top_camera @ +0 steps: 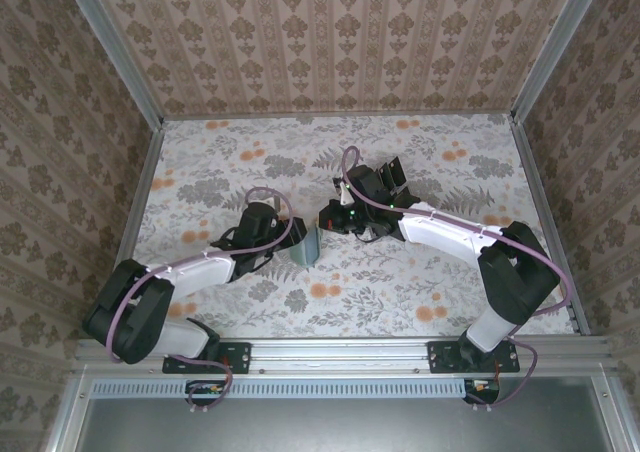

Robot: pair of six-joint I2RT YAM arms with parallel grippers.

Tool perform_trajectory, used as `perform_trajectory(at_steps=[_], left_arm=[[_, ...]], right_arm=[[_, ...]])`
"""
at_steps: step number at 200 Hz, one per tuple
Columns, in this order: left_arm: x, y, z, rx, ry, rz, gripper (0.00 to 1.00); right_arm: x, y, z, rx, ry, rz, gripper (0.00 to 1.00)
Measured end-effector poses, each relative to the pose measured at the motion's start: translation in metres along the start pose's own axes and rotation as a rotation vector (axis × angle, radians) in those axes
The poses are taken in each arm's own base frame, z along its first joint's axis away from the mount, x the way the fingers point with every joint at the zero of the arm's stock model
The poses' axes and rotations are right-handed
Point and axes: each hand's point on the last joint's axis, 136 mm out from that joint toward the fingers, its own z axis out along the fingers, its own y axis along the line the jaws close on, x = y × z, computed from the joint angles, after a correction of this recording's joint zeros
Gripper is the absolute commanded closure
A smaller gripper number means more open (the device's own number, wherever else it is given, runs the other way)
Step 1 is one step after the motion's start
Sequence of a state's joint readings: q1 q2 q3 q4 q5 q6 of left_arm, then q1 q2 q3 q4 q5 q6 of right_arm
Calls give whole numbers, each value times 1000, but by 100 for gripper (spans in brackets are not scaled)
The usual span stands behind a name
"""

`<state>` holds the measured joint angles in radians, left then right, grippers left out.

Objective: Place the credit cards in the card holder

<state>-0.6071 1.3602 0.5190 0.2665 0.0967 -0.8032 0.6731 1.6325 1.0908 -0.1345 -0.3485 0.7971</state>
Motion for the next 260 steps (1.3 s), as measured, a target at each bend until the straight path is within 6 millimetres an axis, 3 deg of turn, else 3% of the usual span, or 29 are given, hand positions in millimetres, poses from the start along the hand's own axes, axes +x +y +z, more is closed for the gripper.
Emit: perform_trajectory(at_steps=[41, 74, 121, 158, 180, 212, 235, 260], left_arm=[[10, 23, -3, -85, 9, -12, 71], [15, 39, -8, -162, 18, -5, 75], [23, 58, -12, -256, 39, 11, 75], [27, 65, -14, -281, 48, 23, 73], [32, 71, -15, -302, 63, 39, 70], [33, 78, -20, -335, 66, 64, 60], [34, 83, -22, -361, 72, 79, 54], [35, 88, -25, -389, 81, 95, 53]], right_arm=[[13, -18, 5, 28, 19, 14, 100], [27, -50, 9, 91, 33, 48, 100], [43, -97, 9, 220, 20, 87, 72], [53, -120, 2, 296, 1, 89, 65], [53, -107, -12, 297, -40, 52, 61], [51, -51, -28, 224, -95, -57, 57], [43, -16, -25, 166, -114, -106, 56], [36, -8, -7, 152, -101, -111, 55]])
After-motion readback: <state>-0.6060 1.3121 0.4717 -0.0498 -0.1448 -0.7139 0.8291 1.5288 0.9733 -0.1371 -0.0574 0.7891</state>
